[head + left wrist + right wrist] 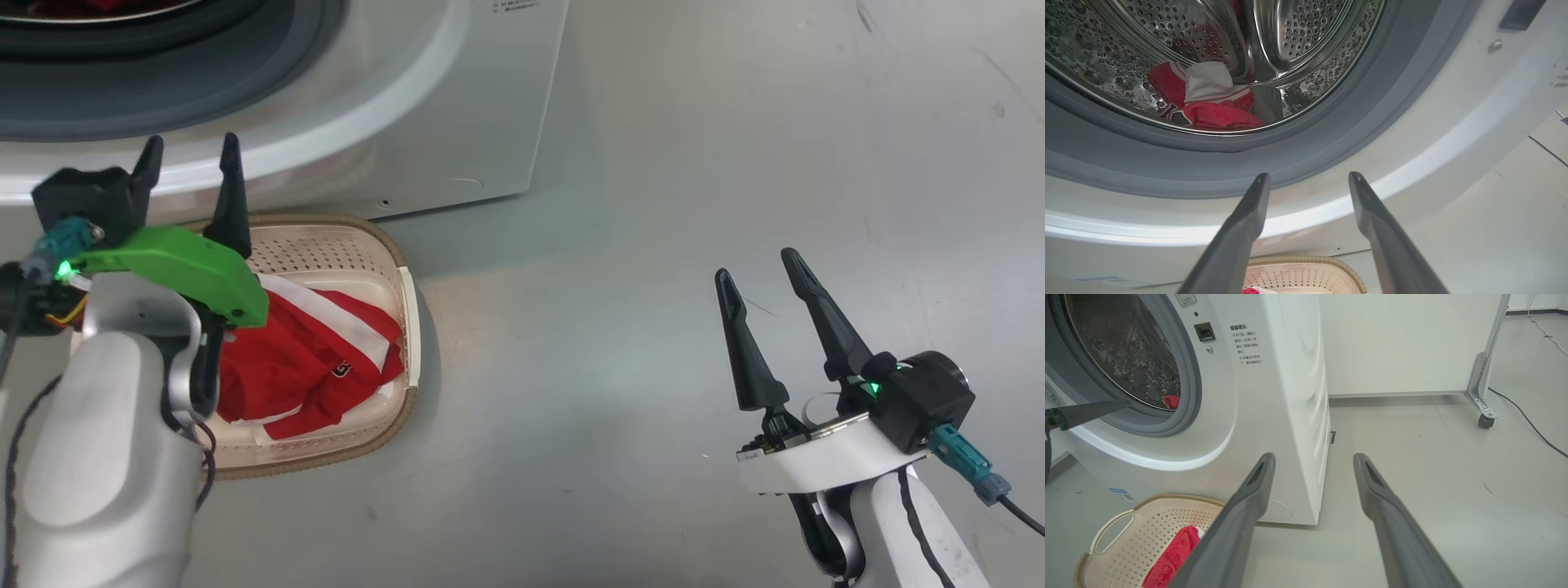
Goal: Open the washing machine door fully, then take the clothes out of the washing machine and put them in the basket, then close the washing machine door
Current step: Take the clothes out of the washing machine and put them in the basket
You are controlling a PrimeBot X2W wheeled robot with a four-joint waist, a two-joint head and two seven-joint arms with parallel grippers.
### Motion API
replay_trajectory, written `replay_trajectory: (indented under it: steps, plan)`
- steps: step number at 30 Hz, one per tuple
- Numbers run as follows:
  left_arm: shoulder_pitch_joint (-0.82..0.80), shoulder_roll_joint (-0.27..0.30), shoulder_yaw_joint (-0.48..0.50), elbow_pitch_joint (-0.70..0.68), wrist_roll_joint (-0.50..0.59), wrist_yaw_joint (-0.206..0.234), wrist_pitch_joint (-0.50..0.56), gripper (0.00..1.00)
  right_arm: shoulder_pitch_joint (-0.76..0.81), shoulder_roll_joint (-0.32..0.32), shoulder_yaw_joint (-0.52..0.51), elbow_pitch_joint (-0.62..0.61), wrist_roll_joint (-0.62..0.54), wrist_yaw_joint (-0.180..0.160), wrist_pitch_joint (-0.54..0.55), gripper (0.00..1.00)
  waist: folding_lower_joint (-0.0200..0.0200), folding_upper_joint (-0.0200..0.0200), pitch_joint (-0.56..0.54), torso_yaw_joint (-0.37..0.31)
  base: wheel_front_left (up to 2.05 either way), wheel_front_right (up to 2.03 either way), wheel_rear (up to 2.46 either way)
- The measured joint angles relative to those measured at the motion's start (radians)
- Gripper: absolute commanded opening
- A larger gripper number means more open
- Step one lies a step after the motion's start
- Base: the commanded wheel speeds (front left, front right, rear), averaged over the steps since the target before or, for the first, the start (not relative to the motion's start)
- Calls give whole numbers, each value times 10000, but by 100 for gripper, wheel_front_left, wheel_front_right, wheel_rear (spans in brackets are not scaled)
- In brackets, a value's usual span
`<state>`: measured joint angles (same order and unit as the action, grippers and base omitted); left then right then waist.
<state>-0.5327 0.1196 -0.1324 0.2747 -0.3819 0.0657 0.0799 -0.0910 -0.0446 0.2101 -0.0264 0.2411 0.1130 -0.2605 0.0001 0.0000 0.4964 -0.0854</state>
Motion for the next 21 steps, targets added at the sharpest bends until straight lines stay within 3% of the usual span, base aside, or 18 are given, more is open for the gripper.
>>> replay_trajectory:
  steps: [21]
  plan:
    - [-3588, 2059, 713, 834, 38, -180, 2817, 100, -917, -4, 339, 117, 811, 81, 0, 100, 0, 0, 1523, -970, 0, 0, 0]
